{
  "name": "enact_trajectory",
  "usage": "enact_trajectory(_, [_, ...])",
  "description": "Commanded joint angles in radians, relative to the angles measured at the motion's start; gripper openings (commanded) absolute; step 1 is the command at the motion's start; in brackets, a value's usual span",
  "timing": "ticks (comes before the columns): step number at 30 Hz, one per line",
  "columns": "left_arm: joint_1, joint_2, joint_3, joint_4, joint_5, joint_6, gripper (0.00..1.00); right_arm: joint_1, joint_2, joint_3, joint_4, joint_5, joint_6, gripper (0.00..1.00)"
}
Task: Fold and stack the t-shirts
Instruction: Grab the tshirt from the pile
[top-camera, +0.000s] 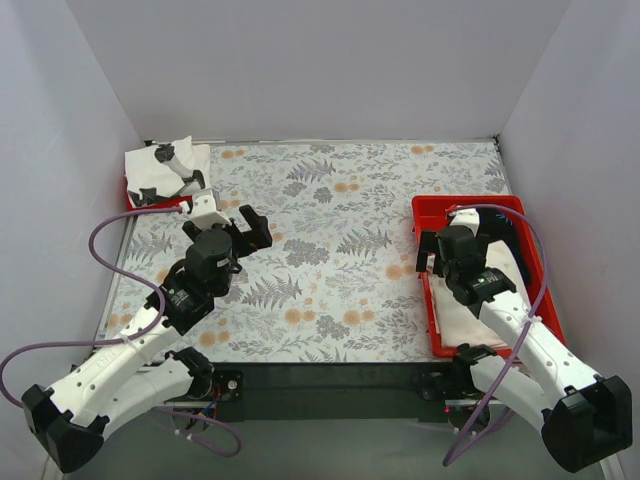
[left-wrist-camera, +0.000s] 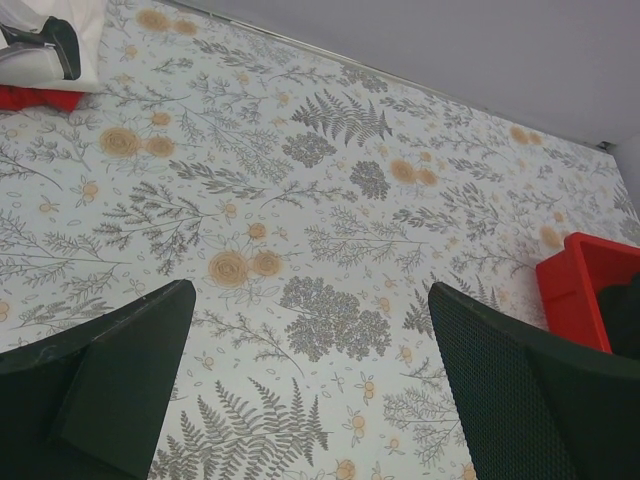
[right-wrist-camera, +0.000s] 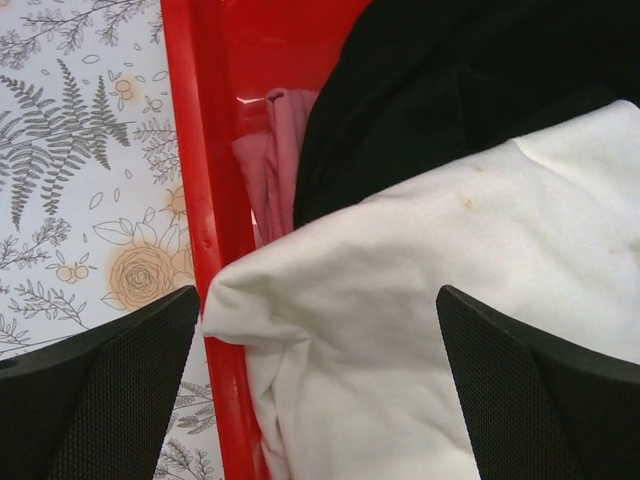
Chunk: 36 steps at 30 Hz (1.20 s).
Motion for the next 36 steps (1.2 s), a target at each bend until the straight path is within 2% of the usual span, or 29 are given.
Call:
enact_trajectory(1, [-0.004, -0.015, -0.010, 0.015, 0.005, 0.014, 0.96, -0.038, 0.018, 0.005, 0.012, -0.036, 0.018, 0.92])
enact_trajectory(10, [-0.004, -0.023, -0.018, 0.015, -0.009, 0.015, 0.96, -0.043, 0.030, -0.036, 0.058, -0.139, 0.014, 0.79])
enact_trajectory(13, [-0.004, -0.019, -0.016, 0.015, -0.012, 0.017, 0.96, -0.049, 0.050, -0.047, 0.062, -0.134, 0.011, 0.70])
enact_trajectory(18, [-0.004, -0.020, -0.018, 0.015, -0.020, 0.019, 0.96, -0.054, 0.096, -0.050, 0.071, -0.179, 0.007, 0.37])
enact_trajectory(19, [-0.004, -0.019, -0.018, 0.015, -0.021, 0.017, 0.96, -0.054, 0.102, -0.047, 0.071, -0.176, 0.007, 0.24])
enact_trajectory(22, [-0.002, -0.025, -0.020, 0.017, -0.020, 0.017, 0.96, -0.054, 0.099, -0.044, 0.071, -0.171, 0.007, 0.09])
enact_trajectory(25, [-0.004, -0.019, -0.020, 0.015, -0.021, 0.019, 0.96, -0.054, 0.073, -0.038, 0.065, -0.161, 0.004, 0.02])
enact_trajectory(36, [-0.004, -0.002, -0.015, 0.017, -0.017, 0.020, 0.96, -0.054, -0.004, 0.046, 0.017, -0.148, -0.032, 0.01])
